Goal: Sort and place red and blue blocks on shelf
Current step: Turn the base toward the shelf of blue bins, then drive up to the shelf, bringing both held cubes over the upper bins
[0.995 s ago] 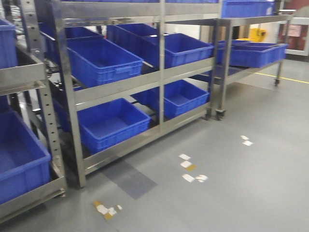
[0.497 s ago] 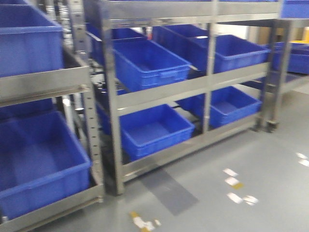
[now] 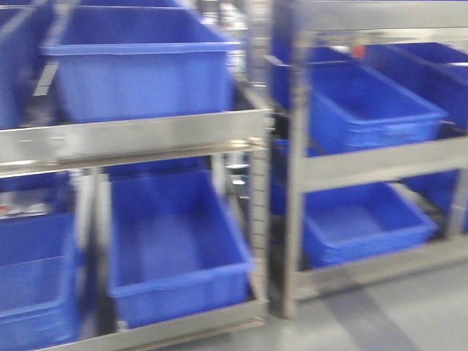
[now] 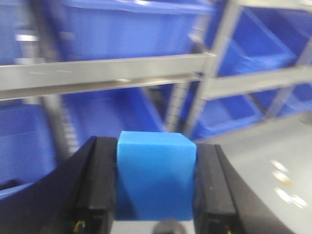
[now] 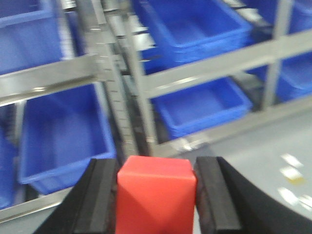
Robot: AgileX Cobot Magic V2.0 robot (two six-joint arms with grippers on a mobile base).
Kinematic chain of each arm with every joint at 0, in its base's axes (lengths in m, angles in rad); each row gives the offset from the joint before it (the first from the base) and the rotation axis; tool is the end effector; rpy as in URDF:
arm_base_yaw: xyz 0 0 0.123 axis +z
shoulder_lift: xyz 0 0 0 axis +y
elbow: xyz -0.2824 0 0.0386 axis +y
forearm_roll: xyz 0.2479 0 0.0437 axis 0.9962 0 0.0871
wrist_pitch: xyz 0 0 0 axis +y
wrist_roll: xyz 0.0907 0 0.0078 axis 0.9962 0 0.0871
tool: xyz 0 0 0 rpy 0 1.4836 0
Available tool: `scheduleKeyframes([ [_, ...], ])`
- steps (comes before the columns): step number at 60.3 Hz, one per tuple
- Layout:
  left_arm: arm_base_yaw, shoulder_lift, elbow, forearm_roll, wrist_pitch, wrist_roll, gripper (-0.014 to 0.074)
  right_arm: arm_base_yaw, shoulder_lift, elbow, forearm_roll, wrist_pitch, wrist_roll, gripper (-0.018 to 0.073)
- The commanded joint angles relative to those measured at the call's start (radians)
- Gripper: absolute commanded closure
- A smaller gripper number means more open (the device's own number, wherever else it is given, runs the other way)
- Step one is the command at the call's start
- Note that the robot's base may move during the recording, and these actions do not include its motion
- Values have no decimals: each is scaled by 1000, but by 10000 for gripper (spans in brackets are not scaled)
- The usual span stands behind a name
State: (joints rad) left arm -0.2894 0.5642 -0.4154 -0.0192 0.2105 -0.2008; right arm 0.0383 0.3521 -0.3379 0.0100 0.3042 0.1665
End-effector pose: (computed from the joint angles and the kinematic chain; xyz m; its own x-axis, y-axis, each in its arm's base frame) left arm 0.1161 -0.0350 0.2885 -0.3143 -0.1337 -0.9399 0.2260 0.9510 -0.2109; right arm 0.0852 0.0035 0.2758 -0.2326 0.1663 -0.9582 -0.0005 0.9852 0.1711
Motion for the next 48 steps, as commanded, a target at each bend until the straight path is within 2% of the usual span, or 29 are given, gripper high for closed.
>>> scheduleKeyframes([
  [1,-1,1,-29,1,-93,3,475,-8,3,-28,-10,-90,-1,508],
  [48,-1,1,-29,1,-93,3,475,-8,3,-28,-10,-90,-1,508],
])
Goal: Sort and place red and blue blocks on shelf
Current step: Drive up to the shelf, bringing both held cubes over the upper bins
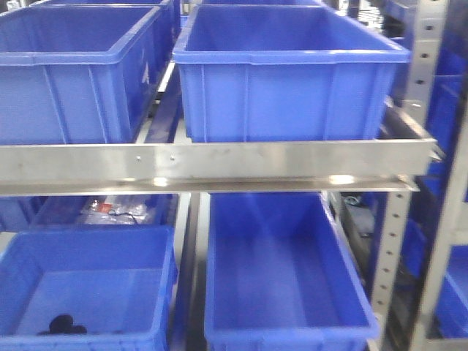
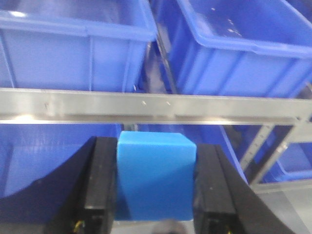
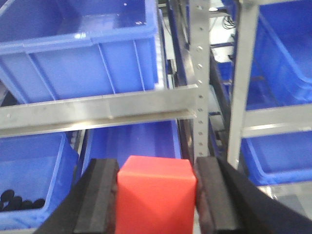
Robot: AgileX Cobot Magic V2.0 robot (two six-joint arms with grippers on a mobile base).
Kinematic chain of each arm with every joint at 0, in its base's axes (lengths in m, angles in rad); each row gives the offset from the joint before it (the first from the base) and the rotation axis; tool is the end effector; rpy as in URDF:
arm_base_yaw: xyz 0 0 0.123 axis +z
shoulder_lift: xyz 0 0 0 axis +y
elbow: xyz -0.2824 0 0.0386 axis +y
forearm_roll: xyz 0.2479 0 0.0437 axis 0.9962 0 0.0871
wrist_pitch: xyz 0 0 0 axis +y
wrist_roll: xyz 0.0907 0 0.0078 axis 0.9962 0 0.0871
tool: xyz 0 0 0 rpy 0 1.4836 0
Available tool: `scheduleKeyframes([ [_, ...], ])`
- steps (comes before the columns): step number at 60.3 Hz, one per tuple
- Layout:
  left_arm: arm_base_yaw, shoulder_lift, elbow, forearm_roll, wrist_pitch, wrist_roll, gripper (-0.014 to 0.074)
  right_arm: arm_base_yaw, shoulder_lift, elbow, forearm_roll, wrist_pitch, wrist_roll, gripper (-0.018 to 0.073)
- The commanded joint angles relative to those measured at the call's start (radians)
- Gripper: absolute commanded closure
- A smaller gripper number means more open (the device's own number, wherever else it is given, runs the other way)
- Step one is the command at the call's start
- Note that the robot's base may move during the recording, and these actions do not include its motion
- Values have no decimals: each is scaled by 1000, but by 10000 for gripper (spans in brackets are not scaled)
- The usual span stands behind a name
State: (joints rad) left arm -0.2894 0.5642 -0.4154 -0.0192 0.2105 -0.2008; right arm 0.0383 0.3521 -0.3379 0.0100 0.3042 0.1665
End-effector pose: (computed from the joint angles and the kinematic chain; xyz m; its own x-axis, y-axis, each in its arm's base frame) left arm 0.1161 -0.0350 0.2885 -0.3143 -0.1337 -0.9399 0.2260 0.9510 -0.2109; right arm 0.0852 0.0035 0.2758 -0.2326 0.1663 -0.9582 -0.0005 0.9852 0.1711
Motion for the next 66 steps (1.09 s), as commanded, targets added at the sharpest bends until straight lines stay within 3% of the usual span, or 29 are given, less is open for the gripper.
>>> scheduleKeyframes([
  [1,-1,1,-29,1,-93,3,475,-8,3,-28,-10,-90,-1,508],
  [66,-1,1,-29,1,-93,3,475,-8,3,-28,-10,-90,-1,508],
])
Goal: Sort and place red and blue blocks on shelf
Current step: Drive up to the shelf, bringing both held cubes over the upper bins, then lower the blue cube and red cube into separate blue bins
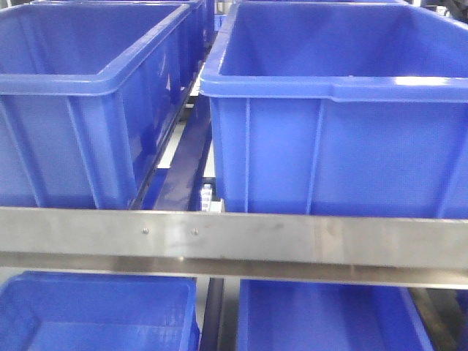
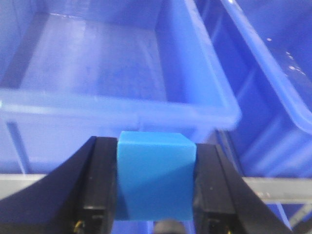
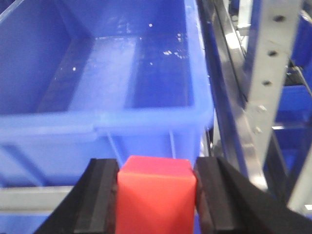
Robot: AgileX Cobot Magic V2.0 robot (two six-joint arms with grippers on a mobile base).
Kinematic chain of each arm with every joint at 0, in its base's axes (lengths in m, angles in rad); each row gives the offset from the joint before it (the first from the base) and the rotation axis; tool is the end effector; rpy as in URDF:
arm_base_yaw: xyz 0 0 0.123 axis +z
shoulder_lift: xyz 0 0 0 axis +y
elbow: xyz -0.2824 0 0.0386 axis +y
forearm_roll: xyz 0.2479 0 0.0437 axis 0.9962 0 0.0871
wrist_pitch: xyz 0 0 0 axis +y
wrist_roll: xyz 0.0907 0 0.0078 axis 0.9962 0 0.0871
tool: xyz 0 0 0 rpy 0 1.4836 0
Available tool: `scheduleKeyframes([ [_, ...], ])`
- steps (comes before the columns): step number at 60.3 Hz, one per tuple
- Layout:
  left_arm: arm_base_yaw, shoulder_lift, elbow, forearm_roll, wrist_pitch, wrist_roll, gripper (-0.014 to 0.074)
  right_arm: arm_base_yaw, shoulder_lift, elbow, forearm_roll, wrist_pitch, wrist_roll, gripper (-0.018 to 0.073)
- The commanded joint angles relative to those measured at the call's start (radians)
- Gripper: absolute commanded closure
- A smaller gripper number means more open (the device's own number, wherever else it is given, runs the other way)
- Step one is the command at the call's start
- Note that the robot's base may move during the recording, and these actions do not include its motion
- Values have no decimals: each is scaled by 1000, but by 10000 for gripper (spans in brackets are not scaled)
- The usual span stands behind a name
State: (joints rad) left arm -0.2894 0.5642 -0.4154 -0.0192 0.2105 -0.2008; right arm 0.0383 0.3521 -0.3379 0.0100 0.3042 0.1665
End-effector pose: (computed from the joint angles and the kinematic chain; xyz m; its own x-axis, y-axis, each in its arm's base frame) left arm 0.1161 -0.0350 0.2885 -0.3143 -0.1337 -0.9399 0.2260 0.9510 -0.2109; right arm 0.0852 0.0035 0.2758 -0.2326 0.1663 -0.9582 -0.0005 0.9852 0.1711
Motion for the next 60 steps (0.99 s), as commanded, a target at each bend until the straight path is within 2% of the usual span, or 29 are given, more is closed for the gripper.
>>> scheduleKeyframes([
  [1,-1,1,-29,1,-93,3,475,-8,3,-28,-10,-90,-1,508],
  [60,-1,1,-29,1,-93,3,475,-8,3,-28,-10,-90,-1,508],
])
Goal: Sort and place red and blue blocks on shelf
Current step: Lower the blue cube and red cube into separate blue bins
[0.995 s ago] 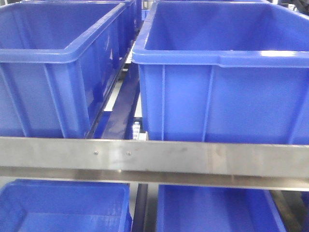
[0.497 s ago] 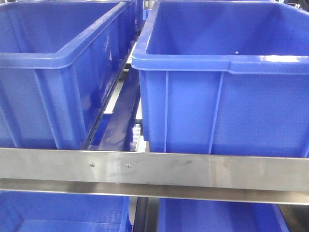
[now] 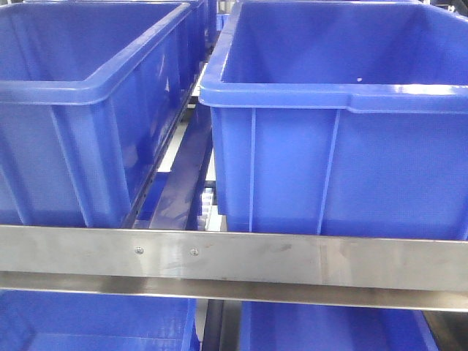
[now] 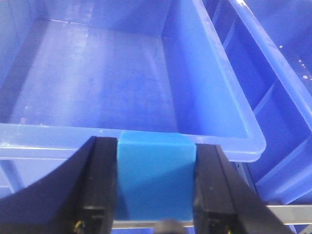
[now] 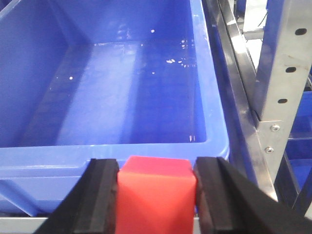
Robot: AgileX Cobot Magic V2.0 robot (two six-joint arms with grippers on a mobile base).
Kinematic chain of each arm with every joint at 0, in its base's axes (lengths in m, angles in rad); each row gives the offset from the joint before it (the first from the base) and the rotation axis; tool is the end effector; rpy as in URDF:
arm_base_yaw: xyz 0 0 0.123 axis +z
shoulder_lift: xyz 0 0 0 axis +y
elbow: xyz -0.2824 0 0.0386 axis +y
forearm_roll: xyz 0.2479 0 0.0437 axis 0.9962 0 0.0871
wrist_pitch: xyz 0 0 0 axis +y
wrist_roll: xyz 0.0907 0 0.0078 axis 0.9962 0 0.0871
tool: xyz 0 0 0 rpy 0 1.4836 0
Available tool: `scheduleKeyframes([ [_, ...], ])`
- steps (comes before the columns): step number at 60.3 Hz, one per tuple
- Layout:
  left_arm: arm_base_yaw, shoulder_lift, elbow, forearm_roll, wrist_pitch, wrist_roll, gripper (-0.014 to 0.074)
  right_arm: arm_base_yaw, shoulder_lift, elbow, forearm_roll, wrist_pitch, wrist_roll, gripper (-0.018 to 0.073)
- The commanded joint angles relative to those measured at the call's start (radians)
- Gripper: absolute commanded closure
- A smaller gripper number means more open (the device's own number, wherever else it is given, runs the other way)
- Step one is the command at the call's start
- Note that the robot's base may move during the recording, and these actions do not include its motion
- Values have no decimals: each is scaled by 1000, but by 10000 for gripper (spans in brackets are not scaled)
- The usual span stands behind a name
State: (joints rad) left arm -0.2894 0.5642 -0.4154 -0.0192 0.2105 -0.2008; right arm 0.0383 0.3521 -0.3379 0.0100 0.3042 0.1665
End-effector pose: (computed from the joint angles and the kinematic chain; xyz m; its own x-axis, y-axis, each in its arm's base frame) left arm 0.1161 -0.0350 0.2885 -0.3143 -0.1337 -0.9399 0.2260 0.9510 -0.2109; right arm 0.0852 0.0035 0.2758 -0.2326 0.1663 -0.9582 -0.0005 0.9852 0.1711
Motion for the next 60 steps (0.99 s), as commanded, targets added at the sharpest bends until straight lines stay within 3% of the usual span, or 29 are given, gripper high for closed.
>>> scheduleKeyframes([
  [1,-1,1,-29,1,-93,3,475,-8,3,-28,-10,-90,-1,508],
  [60,-1,1,-29,1,-93,3,475,-8,3,-28,-10,-91,-1,508],
])
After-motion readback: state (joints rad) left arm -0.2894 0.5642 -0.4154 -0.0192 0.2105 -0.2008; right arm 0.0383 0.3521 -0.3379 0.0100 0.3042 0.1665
